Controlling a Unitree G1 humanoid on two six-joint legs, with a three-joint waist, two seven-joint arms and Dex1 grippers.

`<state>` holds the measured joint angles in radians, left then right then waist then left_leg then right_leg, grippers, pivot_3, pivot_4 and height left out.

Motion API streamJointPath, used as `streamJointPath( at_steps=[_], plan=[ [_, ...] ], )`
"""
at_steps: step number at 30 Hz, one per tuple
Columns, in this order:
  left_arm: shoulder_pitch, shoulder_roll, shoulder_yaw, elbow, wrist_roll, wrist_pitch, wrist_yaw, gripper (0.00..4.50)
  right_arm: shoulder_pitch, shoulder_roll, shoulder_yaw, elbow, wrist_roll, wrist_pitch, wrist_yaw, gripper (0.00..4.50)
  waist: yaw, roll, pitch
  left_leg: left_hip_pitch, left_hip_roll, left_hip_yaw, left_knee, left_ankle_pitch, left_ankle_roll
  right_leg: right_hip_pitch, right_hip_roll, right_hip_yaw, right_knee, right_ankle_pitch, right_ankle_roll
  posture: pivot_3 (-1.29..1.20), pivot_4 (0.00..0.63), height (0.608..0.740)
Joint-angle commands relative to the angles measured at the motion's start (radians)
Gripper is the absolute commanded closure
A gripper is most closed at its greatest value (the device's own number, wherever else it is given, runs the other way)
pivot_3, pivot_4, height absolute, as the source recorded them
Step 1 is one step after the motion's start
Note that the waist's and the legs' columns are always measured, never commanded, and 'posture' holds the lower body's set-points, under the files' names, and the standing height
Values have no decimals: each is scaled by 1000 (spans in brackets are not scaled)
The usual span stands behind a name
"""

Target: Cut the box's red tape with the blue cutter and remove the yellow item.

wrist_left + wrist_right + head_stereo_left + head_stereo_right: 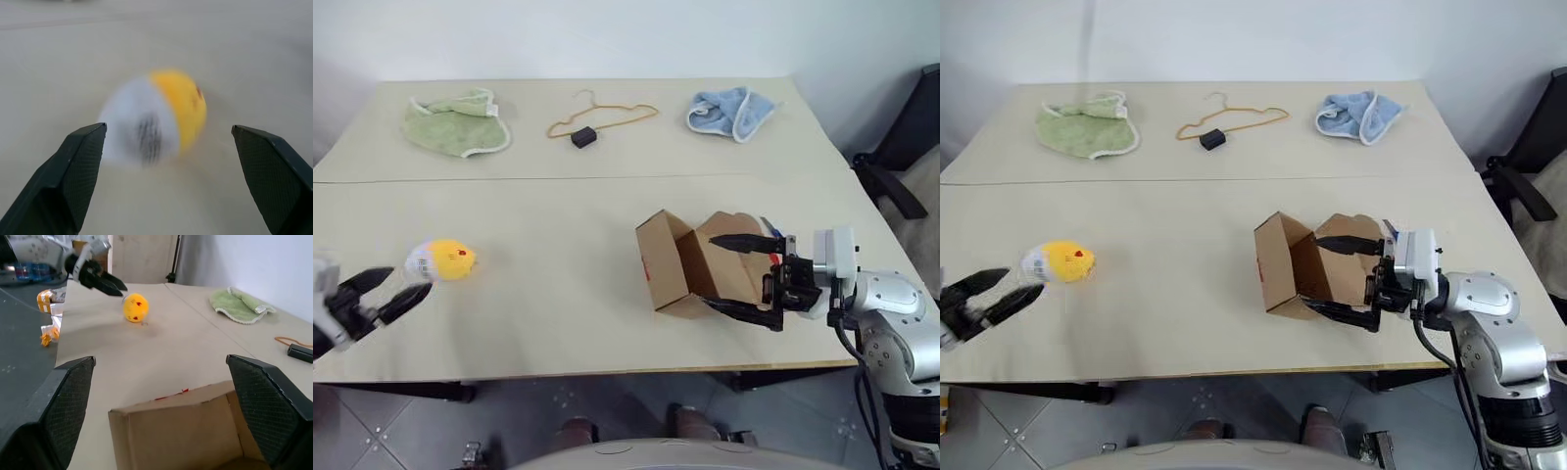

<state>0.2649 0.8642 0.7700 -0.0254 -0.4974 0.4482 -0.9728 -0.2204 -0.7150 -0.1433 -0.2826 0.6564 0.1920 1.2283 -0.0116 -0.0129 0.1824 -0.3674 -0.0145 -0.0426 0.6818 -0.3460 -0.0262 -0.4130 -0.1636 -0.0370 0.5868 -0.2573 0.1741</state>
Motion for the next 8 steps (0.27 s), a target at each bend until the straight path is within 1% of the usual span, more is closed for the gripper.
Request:
streamJointPath(
  at_steps=[1,4,8],
  plan=[
    [126,-15,96,-64,-6,-97,-112,155,8,-46,-54,5,5,-22,43,0,5,1,0,0,0,0,0,0,0,0,0,0,-1,0,0,0,150,740],
    [187,-50,123,-100,-2,-137,-107,155,12,-77,-64,25,-12,-34,68,0,19,0,0,0,1,0,0,-1,0,1,0,-1,-1,0,0,0,150,740],
    [209,-142,144,-186,-48,-115,-28,155,45,-99,-104,48,-47,-74,61,0,29,0,0,0,1,0,0,-1,0,1,0,-1,-2,0,-1,0,150,740]
  ],
)
